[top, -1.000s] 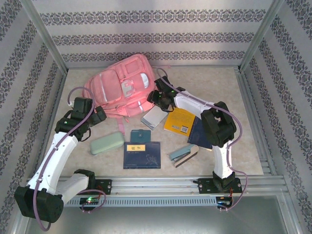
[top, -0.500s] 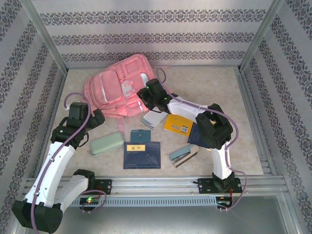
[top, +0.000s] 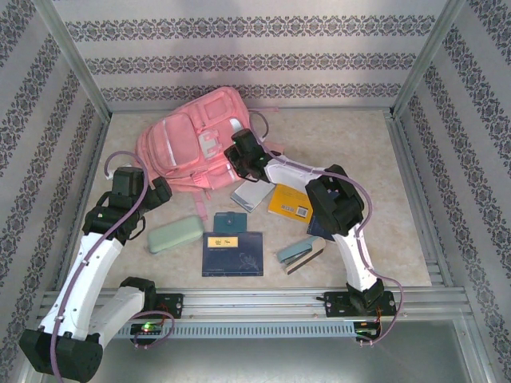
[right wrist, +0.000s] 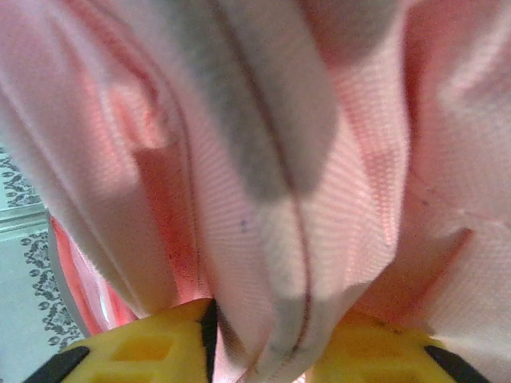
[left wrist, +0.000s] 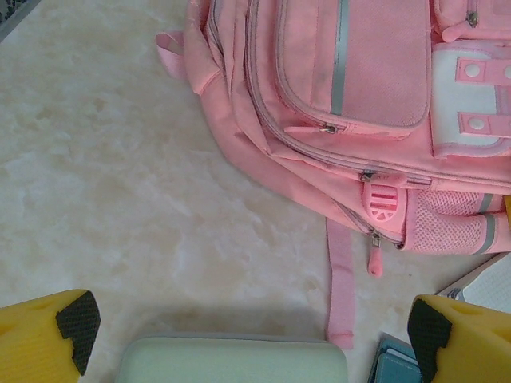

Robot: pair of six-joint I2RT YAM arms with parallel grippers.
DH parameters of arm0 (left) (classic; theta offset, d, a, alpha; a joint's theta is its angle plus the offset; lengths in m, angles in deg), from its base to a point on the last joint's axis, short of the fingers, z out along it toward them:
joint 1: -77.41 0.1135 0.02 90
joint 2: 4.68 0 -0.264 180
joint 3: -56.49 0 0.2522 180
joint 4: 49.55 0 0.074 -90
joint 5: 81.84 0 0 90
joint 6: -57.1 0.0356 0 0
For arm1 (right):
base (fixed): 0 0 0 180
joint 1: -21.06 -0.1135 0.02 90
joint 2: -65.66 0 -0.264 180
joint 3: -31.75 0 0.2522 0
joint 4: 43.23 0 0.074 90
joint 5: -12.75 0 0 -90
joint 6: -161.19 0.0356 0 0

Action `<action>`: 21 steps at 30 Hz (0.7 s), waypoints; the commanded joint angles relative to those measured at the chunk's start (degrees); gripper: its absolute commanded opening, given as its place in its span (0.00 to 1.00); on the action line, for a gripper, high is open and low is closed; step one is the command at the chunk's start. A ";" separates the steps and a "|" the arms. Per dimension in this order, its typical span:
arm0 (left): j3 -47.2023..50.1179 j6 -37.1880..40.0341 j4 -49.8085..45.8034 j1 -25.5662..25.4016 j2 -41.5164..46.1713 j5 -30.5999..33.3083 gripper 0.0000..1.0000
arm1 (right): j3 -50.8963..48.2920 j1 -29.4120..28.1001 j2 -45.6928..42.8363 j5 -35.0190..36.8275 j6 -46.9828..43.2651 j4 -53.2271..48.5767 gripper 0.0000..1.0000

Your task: Pack the student bag

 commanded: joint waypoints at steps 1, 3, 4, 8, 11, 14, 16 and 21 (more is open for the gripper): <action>0.39 0.91 1.41 0.56 0.72 0.18 1.00 | 3.49 1.29 2.22 4.10 -2.99 -0.55 0.26; 0.36 0.91 1.45 0.63 0.71 0.40 1.00 | 5.86 1.57 3.18 3.59 -4.30 -1.71 0.15; 0.48 0.91 1.43 0.58 0.69 0.43 1.00 | 6.84 1.74 3.76 3.02 -4.85 -2.12 0.11; 0.35 1.00 1.39 0.61 0.54 0.77 1.00 | 11.02 2.29 4.46 0.14 -9.76 -4.53 0.00; 0.42 1.00 1.35 0.62 0.44 1.13 1.00 | 17.26 3.23 5.30 -6.19 -12.72 -10.08 0.00; 0.29 1.00 1.31 0.63 -0.07 1.51 1.00 | 23.48 4.37 6.07 -15.21 -12.57 -14.14 0.00; 0.07 0.99 1.08 0.62 -0.38 2.21 1.00 | 30.60 5.17 7.55 -22.55 -13.05 -18.66 0.00; -0.22 1.17 -0.29 0.66 0.34 5.56 1.00 | 44.19 6.95 8.99 -31.30 -17.87 -35.48 0.00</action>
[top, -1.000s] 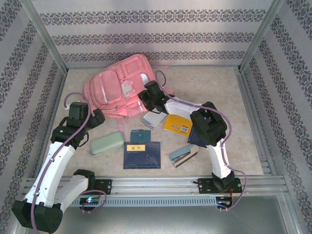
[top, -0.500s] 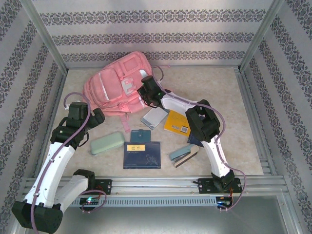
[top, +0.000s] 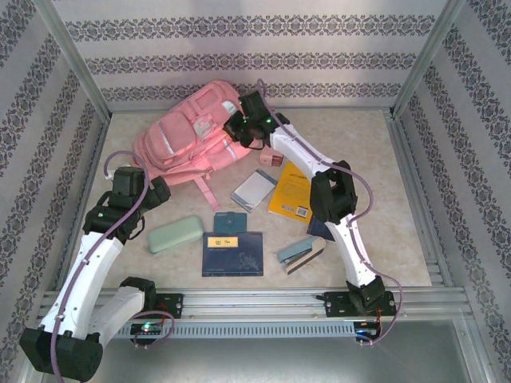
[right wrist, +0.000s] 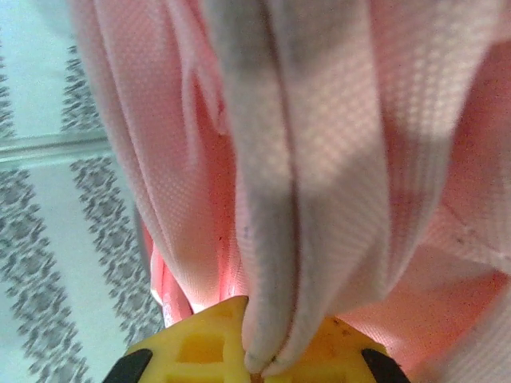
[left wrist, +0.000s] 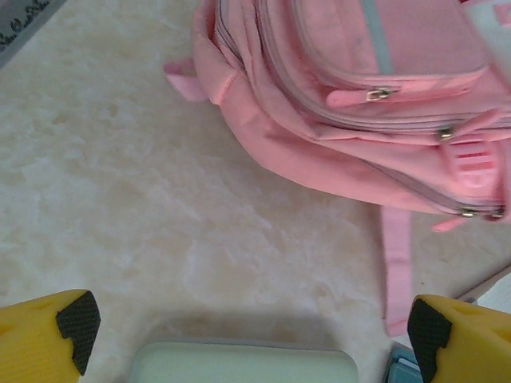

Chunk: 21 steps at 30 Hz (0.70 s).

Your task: Pack the student bag

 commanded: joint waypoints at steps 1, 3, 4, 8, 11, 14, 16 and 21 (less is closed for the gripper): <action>-0.26 0.91 -0.55 0.65 0.88 3.86 1.00 | 7.64 1.06 -1.44 -13.27 -6.13 -9.35 0.00; -0.33 0.59 -1.17 0.62 1.43 4.43 1.00 | 6.86 2.05 -2.87 -16.19 -8.21 -11.12 0.00; -0.33 0.37 -1.38 0.61 1.71 4.62 1.00 | 6.05 2.37 -3.66 -17.10 -9.58 -12.04 0.00; -0.29 -0.21 -1.49 0.62 1.91 4.24 1.00 | 0.75 4.86 -6.88 -21.12 -15.11 -13.64 0.03; -0.34 -0.23 -1.49 0.63 1.56 4.45 1.00 | -3.04 6.92 -7.89 -24.08 -18.01 -14.80 0.13; -0.35 -0.17 -1.59 0.66 1.52 4.69 1.00 | -4.30 9.07 -8.10 -20.34 -23.14 -20.16 0.18; -0.30 0.02 -1.49 0.63 1.50 4.47 1.00 | -4.02 9.85 -8.59 -14.32 -27.16 -24.10 0.35; -0.19 0.01 -1.40 0.67 1.39 3.46 1.00 | -9.69 8.57 -15.08 3.59 -27.06 -24.59 0.52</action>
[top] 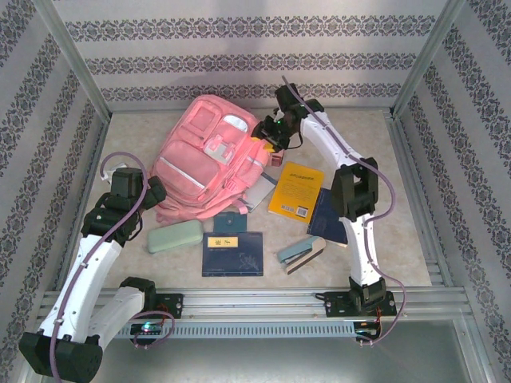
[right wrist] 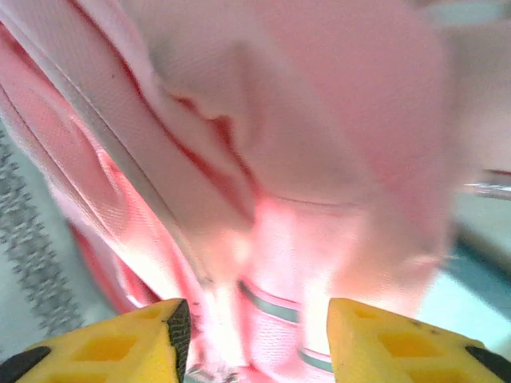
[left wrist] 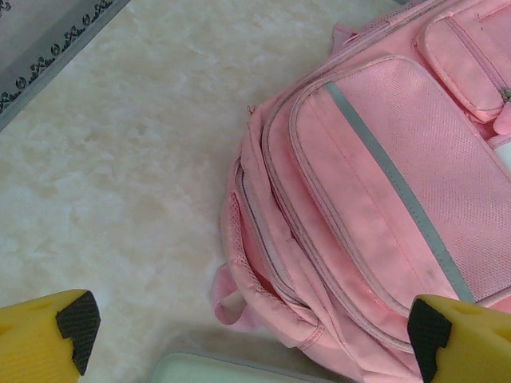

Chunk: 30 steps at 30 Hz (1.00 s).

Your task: Pack the student bag

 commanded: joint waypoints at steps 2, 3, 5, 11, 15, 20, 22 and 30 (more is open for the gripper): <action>-0.13 0.06 -1.27 0.65 0.19 -0.18 1.00 | -8.69 -3.11 -11.34 15.56 0.48 1.65 0.52; -0.13 0.08 -1.31 0.61 0.21 -0.20 1.00 | -12.48 -4.07 -13.57 16.92 2.31 4.25 0.51; -0.12 0.12 -1.36 0.68 0.29 -0.26 1.00 | -19.81 -5.70 -17.63 17.28 5.86 9.48 0.49; 0.12 0.04 -1.36 0.76 0.47 -0.76 1.00 | -40.73 -10.70 -25.50 10.71 13.13 31.30 0.49; 0.34 -0.07 -1.28 0.73 0.57 -1.69 1.00 | -45.72 -13.60 -25.33 9.69 13.51 34.37 0.51; 0.67 -0.21 -0.37 0.78 -0.28 -4.06 1.00 | -47.92 -14.80 -23.97 9.43 13.43 36.49 0.52; 0.62 -0.62 -0.26 0.70 -1.03 -4.71 1.00 | -48.15 -15.83 -23.60 8.98 14.85 39.36 0.52; 0.78 -0.73 -0.48 0.73 -0.67 -4.88 1.00 | -39.38 -19.33 -18.89 8.59 11.85 36.53 0.45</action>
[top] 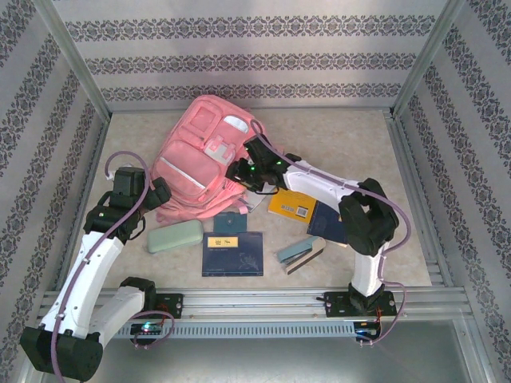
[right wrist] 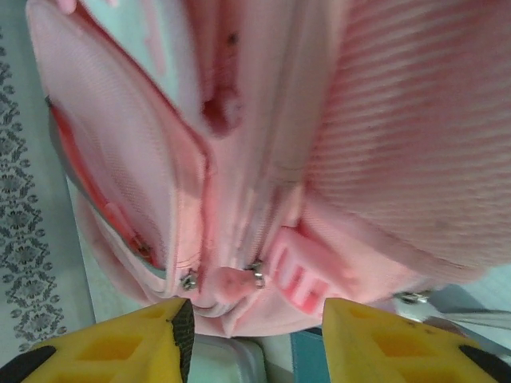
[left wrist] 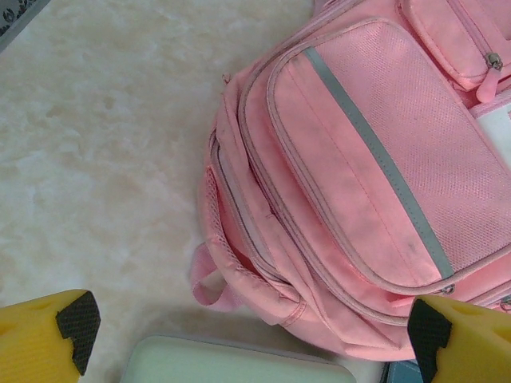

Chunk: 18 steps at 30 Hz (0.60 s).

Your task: Pack the student bag

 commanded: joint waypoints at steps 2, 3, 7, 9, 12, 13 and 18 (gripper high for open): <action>0.29 -0.50 -0.46 0.70 0.87 -0.26 1.00 | 7.64 -1.92 2.99 -0.44 -4.42 -2.79 0.43; 0.29 -0.48 -0.56 0.77 0.91 -0.31 1.00 | 10.31 -2.46 3.98 0.82 -6.43 -5.73 0.43; 0.21 -0.27 -0.55 0.73 0.90 -0.39 1.00 | 17.23 -3.81 7.92 1.11 -8.92 -10.24 0.42; 0.11 -0.11 -0.57 0.70 0.94 -0.31 1.00 | 20.03 -4.13 10.23 0.89 -8.89 -12.33 0.42; 0.07 -0.14 -0.74 0.70 1.16 -0.20 1.00 | 22.34 -4.13 12.83 1.92 -8.27 -14.38 0.41; 0.09 -0.10 -0.83 0.70 1.27 -0.08 1.00 | 22.45 -4.16 13.42 1.95 -8.06 -14.31 0.41; 0.00 0.02 -1.09 0.71 1.60 0.15 1.00 | 22.85 -3.98 15.77 1.59 -6.56 -14.05 0.40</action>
